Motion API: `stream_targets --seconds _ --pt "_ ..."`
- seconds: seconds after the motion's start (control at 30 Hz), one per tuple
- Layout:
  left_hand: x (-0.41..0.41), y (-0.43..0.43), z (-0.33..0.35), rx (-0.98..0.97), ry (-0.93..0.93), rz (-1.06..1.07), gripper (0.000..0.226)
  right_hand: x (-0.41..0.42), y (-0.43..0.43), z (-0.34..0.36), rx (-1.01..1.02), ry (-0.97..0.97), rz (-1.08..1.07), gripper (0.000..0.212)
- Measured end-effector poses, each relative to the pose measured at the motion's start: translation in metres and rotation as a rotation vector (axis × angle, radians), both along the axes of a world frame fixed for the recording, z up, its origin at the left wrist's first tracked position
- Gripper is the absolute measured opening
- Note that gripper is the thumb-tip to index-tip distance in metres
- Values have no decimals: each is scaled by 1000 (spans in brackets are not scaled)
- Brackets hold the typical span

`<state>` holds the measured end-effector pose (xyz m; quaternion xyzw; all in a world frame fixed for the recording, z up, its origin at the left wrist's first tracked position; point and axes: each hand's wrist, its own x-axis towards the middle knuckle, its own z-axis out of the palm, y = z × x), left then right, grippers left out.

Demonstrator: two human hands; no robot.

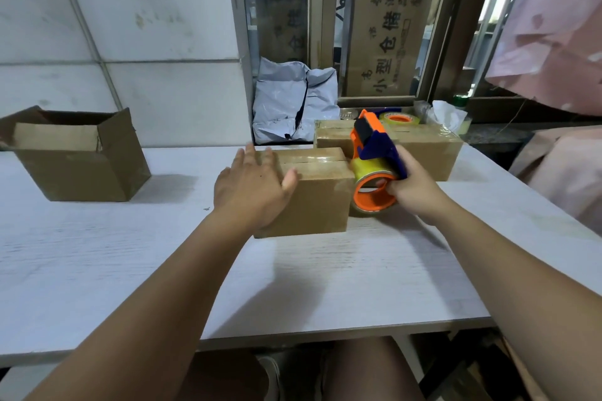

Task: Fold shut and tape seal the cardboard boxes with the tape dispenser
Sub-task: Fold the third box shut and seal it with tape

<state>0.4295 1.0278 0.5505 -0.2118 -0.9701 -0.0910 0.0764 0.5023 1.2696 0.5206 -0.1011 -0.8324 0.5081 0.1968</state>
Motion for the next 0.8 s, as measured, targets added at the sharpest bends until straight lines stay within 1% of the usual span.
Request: stream_targets --seconds 0.1,0.17,0.2,0.23,0.3,0.33,0.37,0.43,0.53,0.63,0.73,0.8 --pt "-5 -8 6 -85 -54 134 75 -7 -19 -2 44 9 39 55" --pt "-12 -10 13 -187 -44 168 73 -13 -32 -4 59 13 42 50" --pt "-17 -10 16 -214 -22 109 69 -15 -38 -4 63 19 37 48" --pt "-22 -9 18 -214 -11 5 64 -16 -42 -3 74 25 30 48" --pt "-30 -4 22 -160 -71 -199 60 -17 -48 -2 110 31 22 47" --pt "-33 0 23 -124 -121 -252 60 -16 -49 -2 134 34 22 46" --pt "-36 5 25 -91 -150 -276 59 -17 -50 -1 151 31 23 44" --pt "-42 15 26 -40 -141 -254 54 -17 -51 0 156 13 28 40" --pt "-47 25 26 -83 -143 -163 52 -18 -51 -1 113 8 26 36" --pt "-49 24 24 -114 -151 -178 56 -17 -48 -6 27 10 40 35" --pt "-51 22 22 -132 -145 -200 64 -15 -47 -12 -61 12 86 45" --pt "-52 22 22 -149 -145 -200 70 -14 -45 -15 -84 -8 89 49"
